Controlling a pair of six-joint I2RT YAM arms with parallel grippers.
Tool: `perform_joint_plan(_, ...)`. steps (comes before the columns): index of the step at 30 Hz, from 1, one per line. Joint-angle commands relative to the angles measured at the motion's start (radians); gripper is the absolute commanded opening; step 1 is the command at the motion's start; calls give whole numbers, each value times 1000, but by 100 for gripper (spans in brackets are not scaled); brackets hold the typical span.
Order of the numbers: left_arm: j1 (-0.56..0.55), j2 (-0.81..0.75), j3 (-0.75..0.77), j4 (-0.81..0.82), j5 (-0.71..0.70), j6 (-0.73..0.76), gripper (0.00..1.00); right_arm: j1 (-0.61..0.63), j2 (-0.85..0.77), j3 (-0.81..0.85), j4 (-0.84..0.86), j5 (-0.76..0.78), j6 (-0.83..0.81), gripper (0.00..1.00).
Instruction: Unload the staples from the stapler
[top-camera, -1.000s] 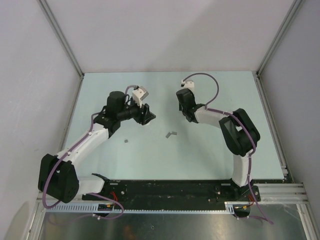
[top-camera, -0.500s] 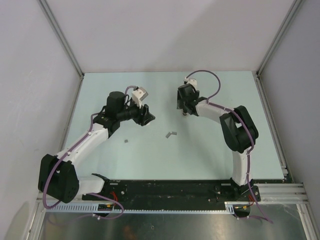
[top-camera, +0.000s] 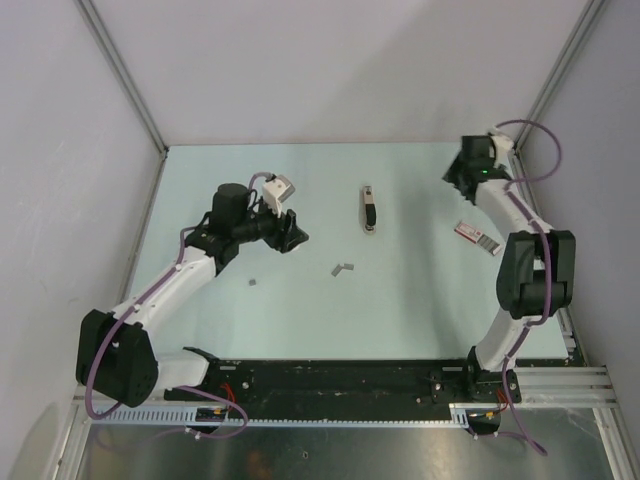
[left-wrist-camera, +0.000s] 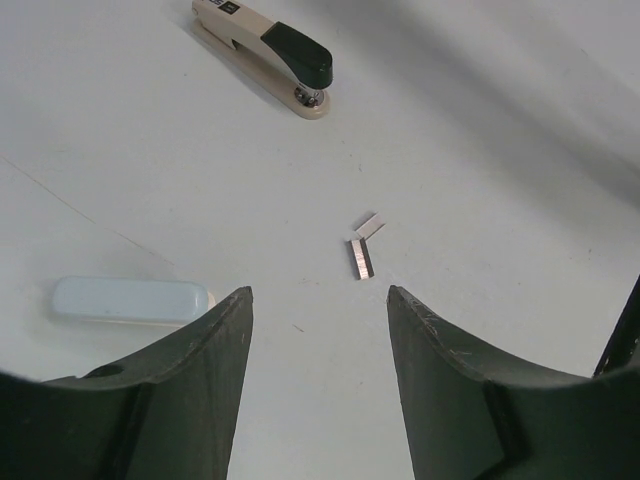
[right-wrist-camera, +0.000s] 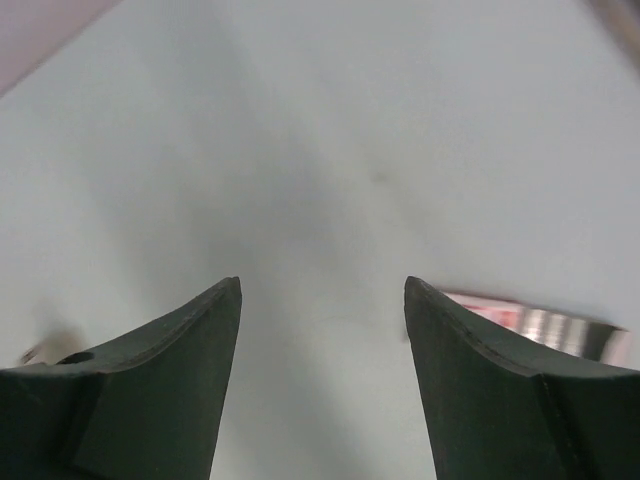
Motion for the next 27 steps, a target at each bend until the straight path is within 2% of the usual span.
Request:
perform_joint_plan(1,7,-34,13,-9,17,7,61,-146,6,-8,-130,4,76,72)
perform_joint_plan(8,7,-18,19,-17,31,3,61,-276,64,-15,-142,-11,75,70)
perform_joint_plan(27,7,-27,25,-41,36,16,61,-314,241,-18,-179,16,54,60)
